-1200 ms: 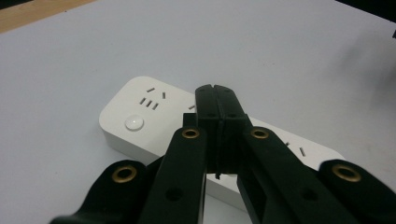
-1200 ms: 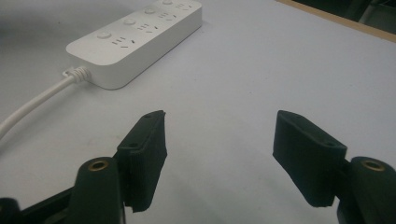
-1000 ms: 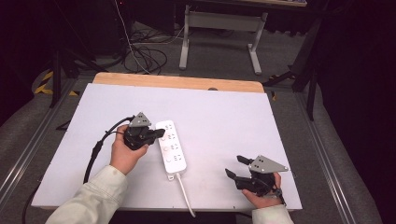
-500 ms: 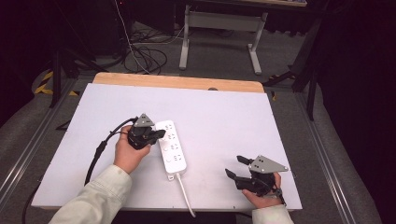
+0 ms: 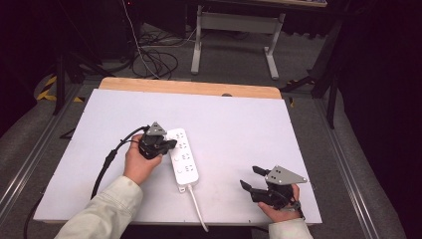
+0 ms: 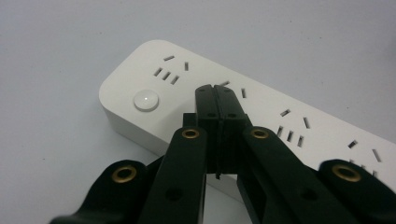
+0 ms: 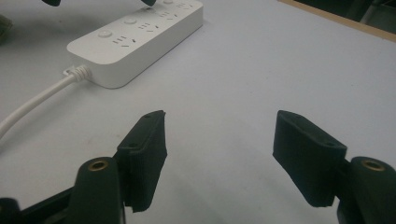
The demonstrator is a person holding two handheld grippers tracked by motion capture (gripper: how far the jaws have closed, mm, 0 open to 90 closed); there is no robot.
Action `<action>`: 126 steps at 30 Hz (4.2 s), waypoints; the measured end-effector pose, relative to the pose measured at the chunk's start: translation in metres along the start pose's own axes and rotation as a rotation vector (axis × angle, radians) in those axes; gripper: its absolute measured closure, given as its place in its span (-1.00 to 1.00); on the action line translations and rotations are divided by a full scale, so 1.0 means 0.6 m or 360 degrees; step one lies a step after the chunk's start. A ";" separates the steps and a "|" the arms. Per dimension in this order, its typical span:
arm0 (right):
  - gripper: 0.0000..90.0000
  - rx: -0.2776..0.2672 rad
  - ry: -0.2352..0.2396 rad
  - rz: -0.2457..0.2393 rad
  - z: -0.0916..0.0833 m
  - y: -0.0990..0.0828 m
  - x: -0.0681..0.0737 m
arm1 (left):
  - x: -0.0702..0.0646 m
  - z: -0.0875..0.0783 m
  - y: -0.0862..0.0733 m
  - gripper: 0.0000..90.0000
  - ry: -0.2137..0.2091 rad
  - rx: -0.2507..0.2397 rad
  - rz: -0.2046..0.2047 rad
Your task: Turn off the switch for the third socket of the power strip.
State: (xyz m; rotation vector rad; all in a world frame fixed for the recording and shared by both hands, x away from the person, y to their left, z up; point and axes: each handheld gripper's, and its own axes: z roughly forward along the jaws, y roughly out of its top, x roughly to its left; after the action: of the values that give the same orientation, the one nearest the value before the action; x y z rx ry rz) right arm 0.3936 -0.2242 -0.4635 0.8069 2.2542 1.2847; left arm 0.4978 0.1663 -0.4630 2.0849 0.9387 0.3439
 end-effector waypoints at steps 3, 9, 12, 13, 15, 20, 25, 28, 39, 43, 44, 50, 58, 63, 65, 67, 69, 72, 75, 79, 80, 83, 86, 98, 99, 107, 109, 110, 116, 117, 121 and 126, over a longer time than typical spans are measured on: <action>-0.22 0.0001 -0.0002 0.0000 0.000 0.000 0.000 | -0.001 0.001 0.000 1.00 -0.0003 0.0011 -0.0015; -0.22 0.0002 -0.0001 0.0000 0.001 0.000 0.000 | -0.002 0.003 -0.001 1.00 0.0009 0.0028 0.0008; -0.22 0.0003 0.0000 0.0000 0.001 0.000 0.001 | -0.002 0.003 -0.001 1.00 0.0013 0.0032 0.0010; -0.22 0.0002 0.0000 -0.0001 0.001 0.000 0.001 | -0.002 0.003 -0.001 1.00 0.0014 0.0034 0.0010; -0.22 0.0002 0.0000 0.0000 0.001 0.000 0.001 | -0.003 0.004 -0.001 1.00 0.0019 0.0040 0.0013; -0.22 0.0002 0.0003 -0.0001 0.001 0.000 0.001 | -0.004 0.006 -0.002 1.00 0.0028 0.0049 0.0020; -0.22 0.0008 0.0002 -0.0002 0.001 0.000 0.001 | -0.006 0.006 -0.002 1.00 0.0030 0.0050 0.0027; -0.22 0.0010 0.0004 -0.0005 0.002 0.000 0.002 | -0.005 0.006 -0.003 1.00 0.0033 0.0040 0.0040; -0.22 0.0010 0.0008 -0.0006 0.002 0.000 0.003 | -0.005 0.006 -0.004 1.00 0.0034 0.0041 0.0025; -0.22 0.0011 0.0011 -0.0005 0.002 0.000 0.003 | -0.005 0.006 -0.005 1.00 0.0030 0.0040 0.0004; -0.22 0.0012 0.0011 -0.0006 0.002 0.000 0.004 | -0.005 0.005 -0.004 1.00 0.0041 0.0040 0.0012; -0.22 0.0014 0.0011 -0.0009 0.003 0.000 0.004 | -0.007 0.006 -0.004 1.00 0.0043 0.0044 0.0013; -0.22 0.0016 0.0010 -0.0010 0.003 0.000 0.005 | -0.008 0.007 -0.003 1.00 0.0052 0.0060 0.0016; -0.22 0.0020 0.0009 -0.0013 0.003 0.000 0.005 | -0.009 0.008 -0.002 1.00 0.0067 0.0067 0.0025; -0.22 0.0019 0.0008 -0.0014 0.003 0.000 0.005 | -0.007 0.007 -0.003 1.00 0.0045 0.0061 0.0003; -0.22 0.0019 0.0008 -0.0013 0.003 0.000 0.005 | -0.004 0.008 -0.003 1.00 0.0019 0.0044 0.0019; -0.22 0.0015 0.0009 -0.0011 0.003 0.000 0.004 | -0.004 0.004 -0.002 1.00 0.0011 0.0008 0.0037; -0.22 0.0020 0.0007 -0.0003 0.004 0.000 0.003 | -0.018 0.002 0.002 1.00 0.0010 -0.0039 0.0061; -0.22 0.0021 0.0009 -0.0008 0.004 0.000 0.004 | -0.020 -0.010 0.011 1.00 0.0013 -0.0078 0.0074; -0.22 0.0019 0.0007 -0.0010 0.003 0.000 0.003 | -0.020 -0.025 0.016 1.00 0.0026 -0.0075 0.0084; -0.22 0.0018 0.0007 -0.0009 0.003 0.000 0.003 | -0.022 -0.026 0.016 1.00 0.0021 -0.0080 0.0061; -0.22 0.0020 0.0006 -0.0011 0.004 0.000 0.004 | -0.026 -0.035 0.020 1.00 0.0029 -0.0089 0.0059; -0.22 0.0020 0.0007 -0.0009 0.005 0.000 0.004 | -0.040 -0.047 0.035 1.00 0.0036 -0.0093 0.0124; -0.22 0.0021 0.0007 -0.0014 0.003 0.000 0.003 | -0.047 -0.064 0.046 1.00 0.0006 -0.0109 0.0121; -0.22 0.0022 0.0007 -0.0011 0.003 0.000 0.003 | -0.047 -0.066 0.047 1.00 0.0001 -0.0107 0.0120; -0.22 0.0025 0.0010 -0.0013 0.005 0.000 0.003 | -0.047 -0.078 0.048 0.33 -0.0003 -0.0148 0.0080; -0.22 0.0024 0.0010 -0.0013 0.005 0.000 0.004 | -0.048 -0.087 0.048 0.26 -0.0003 -0.0174 0.0081; -0.22 0.0022 0.0010 -0.0010 0.005 0.000 0.004 | -0.050 -0.091 0.048 0.19 -0.0007 -0.0195 0.0082; -0.22 0.0018 0.0010 -0.0010 0.004 0.000 0.004 | -0.052 -0.116 0.045 -0.17 0.0038 -0.0261 0.0129; -0.22 0.0021 0.0008 -0.0011 0.004 0.000 0.004 | -0.052 -0.120 0.044 -0.23 0.0038 -0.0270 0.0125; -0.22 0.0020 0.0013 -0.0008 0.005 0.000 0.004 | -0.048 -0.140 0.035 -0.38 0.0000 -0.0318 0.0038; -0.22 0.0015 0.0016 -0.0011 0.004 0.000 0.005 | -0.040 -0.165 0.022 -0.45 -0.0028 -0.0365 -0.0008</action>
State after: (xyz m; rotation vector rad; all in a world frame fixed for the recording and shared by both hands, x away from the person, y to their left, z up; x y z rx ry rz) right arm 0.3931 -0.2206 -0.4648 0.7966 2.2708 1.2786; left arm 0.4357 0.1995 -0.3879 1.8733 0.8524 0.4104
